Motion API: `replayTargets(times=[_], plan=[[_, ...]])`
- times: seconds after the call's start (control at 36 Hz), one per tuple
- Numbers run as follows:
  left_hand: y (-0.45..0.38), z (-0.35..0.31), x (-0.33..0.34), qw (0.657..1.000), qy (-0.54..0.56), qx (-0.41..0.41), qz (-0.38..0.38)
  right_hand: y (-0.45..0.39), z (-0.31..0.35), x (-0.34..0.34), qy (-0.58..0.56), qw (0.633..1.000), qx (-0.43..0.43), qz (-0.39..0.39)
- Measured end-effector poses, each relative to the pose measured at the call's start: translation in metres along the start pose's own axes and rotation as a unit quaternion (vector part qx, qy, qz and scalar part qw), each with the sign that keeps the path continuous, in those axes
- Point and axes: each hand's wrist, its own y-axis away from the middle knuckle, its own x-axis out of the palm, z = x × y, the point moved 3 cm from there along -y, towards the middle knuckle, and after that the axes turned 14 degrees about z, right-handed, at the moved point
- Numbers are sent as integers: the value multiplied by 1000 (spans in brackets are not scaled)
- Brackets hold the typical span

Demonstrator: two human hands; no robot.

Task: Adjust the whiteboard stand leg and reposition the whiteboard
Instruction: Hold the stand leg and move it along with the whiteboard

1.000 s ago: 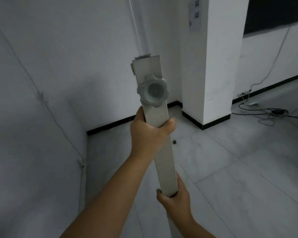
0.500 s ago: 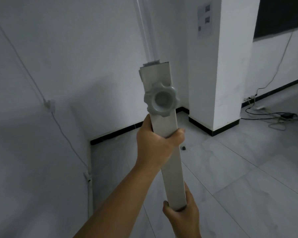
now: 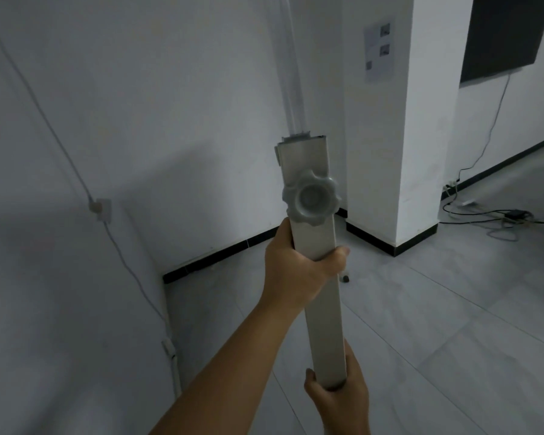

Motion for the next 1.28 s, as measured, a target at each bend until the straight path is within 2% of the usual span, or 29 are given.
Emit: replayTargets(times=[0.53, 0.67, 0.78, 0.81, 0.83, 0.86, 0.89, 0.94, 0.97, 1.03, 1.06, 1.14, 1.28], plan=[[-152, 101, -79, 1000, 1, -13, 14, -178, 23, 80, -12, 1000, -14, 4], [-198, 132, -100, 1000, -6, -25, 14, -229, 35, 98, 7, 1000, 24, 18], [-228, 151, -115, 999, 7, -32, 7, -252, 48, 107, -53, 998, -7, 10], [-236, 157, -120, 999, 10, -34, 6, -266, 40, 118, -76, 997, -17, 15], [-242, 161, -124, 999, 12, -34, 6, -300, -7, 143, -76, 997, 15, 21], [-248, 166, -129, 999, 13, -34, 5, -346, -95, 169, -66, 998, 9, 16], [-256, 172, -135, 999, 12, -33, 1, -392, -155, 188, -24, 1000, -10, 8], [-271, 184, -148, 1000, 12, -28, -2, -424, -162, 186, -10, 999, -7, -38], [-277, 189, -155, 1000, 12, -26, 0, -424, -155, 197, -13, 999, 24, -28], [-290, 200, -168, 1000, 10, -27, 2, -369, 5, 183, -47, 999, -18, 2], [-297, 206, -175, 1000, 7, -28, 3, -349, 44, 174, -54, 998, -25, -2], [-315, 222, -198, 1000, 5, -28, 6, -380, 42, 200, -36, 999, -11, 27], [-347, 249, -245, 1000, 10, -23, 14, -412, 60, 238, 0, 996, -39, 78]])
